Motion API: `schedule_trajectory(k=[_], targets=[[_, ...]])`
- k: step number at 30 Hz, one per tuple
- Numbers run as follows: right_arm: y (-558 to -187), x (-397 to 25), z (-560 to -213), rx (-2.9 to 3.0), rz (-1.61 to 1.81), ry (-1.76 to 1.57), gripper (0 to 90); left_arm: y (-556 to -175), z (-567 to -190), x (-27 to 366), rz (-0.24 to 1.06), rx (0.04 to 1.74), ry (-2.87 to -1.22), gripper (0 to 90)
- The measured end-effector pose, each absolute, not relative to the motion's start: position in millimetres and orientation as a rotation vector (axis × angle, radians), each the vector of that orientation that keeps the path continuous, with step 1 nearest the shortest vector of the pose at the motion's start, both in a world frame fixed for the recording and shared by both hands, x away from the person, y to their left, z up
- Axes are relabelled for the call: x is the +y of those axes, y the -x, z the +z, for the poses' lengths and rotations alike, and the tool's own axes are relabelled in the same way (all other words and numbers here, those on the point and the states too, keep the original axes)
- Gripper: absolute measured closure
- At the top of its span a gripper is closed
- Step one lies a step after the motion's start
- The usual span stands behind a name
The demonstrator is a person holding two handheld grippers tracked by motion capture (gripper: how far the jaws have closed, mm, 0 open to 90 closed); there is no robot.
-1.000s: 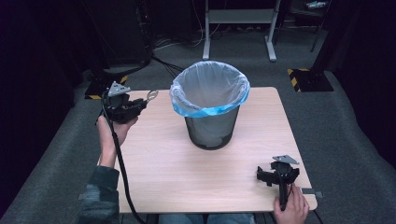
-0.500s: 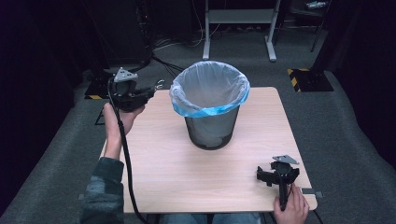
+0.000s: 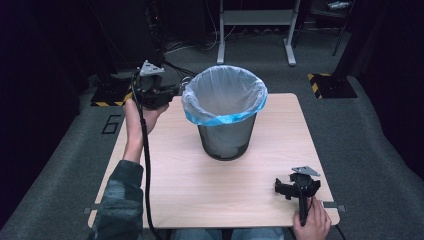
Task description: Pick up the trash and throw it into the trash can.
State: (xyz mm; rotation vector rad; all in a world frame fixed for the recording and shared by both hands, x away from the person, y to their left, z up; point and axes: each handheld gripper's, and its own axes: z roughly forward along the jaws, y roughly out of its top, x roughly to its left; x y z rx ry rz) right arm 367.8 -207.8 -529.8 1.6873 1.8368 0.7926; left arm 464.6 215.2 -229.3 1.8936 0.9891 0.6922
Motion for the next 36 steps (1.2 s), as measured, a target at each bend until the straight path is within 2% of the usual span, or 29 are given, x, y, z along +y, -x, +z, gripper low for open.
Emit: schedule_trajectory(k=[20,36], targets=[[-368,-208,-530,1.834,0.793,-1.688,0.0,-501,-229,142,0.630,0.938,-1.936,79.2],[-368,-208,-530,1.834,0.793,-1.688,0.0,-521,-244,112,0.588,0.934,-1.982,79.2]])
